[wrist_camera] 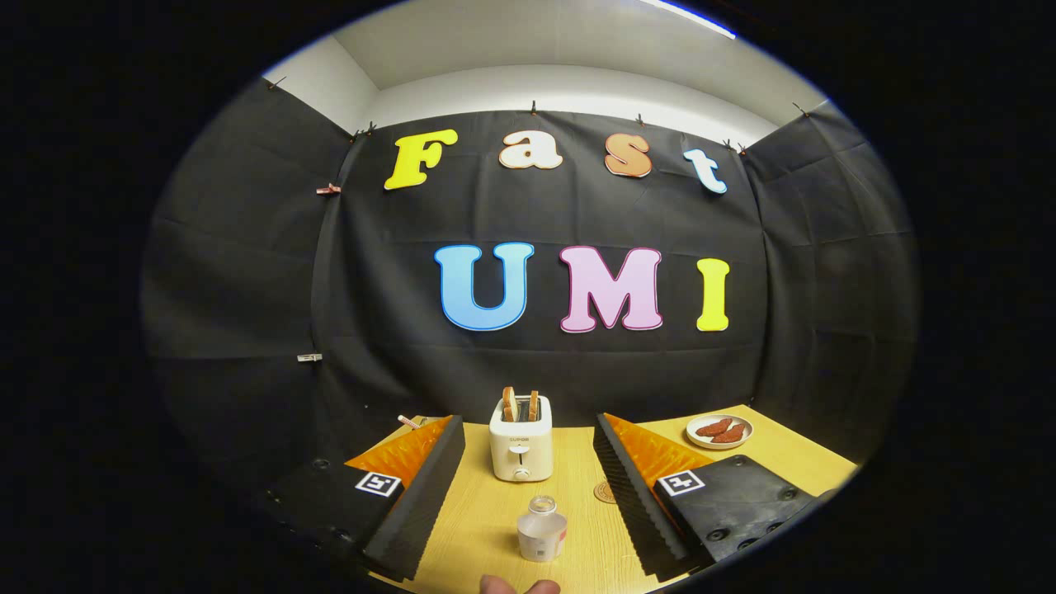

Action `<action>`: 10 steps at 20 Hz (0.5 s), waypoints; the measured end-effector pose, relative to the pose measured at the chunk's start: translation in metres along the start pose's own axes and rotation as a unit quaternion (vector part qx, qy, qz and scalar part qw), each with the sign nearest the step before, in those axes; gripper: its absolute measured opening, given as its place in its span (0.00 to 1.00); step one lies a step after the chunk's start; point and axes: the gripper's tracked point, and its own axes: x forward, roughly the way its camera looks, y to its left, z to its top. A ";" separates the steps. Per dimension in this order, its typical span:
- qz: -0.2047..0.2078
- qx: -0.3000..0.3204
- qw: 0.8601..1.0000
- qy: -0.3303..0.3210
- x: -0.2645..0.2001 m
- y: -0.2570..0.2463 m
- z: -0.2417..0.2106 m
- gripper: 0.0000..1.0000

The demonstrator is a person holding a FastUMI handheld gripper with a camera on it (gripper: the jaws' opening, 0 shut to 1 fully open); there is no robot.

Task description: Take the bottle from table, then pour the juice into the cup, finally place the bottle on the coaster

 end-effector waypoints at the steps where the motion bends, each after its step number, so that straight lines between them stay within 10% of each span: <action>1: -0.004 0.001 1.000 -0.003 0.005 -0.002 -0.004 0.97; 10: -0.040 0.000 0.999 0.015 0.025 -0.013 -0.099 0.97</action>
